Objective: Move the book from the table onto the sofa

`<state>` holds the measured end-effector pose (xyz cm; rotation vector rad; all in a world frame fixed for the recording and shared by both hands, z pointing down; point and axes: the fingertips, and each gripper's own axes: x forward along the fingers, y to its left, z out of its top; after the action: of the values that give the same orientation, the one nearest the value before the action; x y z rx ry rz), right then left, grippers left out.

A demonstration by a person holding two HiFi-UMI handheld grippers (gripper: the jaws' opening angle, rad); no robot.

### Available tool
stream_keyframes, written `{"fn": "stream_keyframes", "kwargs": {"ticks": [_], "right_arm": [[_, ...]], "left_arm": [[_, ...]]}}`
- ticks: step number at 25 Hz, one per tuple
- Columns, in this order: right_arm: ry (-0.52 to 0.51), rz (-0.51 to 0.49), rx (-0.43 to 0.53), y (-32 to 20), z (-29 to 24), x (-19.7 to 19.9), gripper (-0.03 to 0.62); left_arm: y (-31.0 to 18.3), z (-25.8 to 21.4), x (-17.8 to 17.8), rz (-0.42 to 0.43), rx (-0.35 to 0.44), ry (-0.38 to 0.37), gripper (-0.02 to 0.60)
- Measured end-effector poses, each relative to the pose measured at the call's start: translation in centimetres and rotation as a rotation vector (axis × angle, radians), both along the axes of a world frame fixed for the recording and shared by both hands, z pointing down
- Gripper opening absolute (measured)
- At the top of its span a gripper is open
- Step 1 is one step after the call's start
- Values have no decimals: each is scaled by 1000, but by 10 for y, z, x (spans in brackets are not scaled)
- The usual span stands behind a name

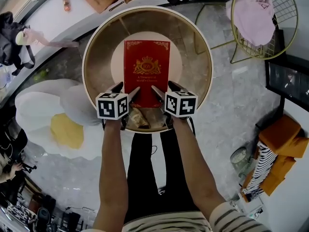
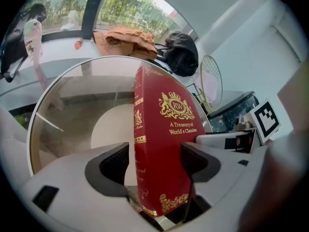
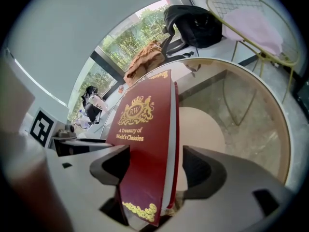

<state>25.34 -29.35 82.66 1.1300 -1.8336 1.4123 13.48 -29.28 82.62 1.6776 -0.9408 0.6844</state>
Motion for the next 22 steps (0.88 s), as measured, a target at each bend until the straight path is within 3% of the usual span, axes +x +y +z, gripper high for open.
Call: {"fn": "stream_keyframes", "kwargs": {"ticks": [3, 15, 22], "right_arm": [[-52, 1, -16, 1, 2, -4, 331], [-101, -41, -36, 2, 9, -11, 356], [-96, -56, -27, 2, 9, -11, 357]], "left_arm": [[4, 2, 6, 15, -18, 50, 314], [5, 10, 12, 25, -54, 112, 334], [4, 10, 14, 23, -39, 113, 335]]}}
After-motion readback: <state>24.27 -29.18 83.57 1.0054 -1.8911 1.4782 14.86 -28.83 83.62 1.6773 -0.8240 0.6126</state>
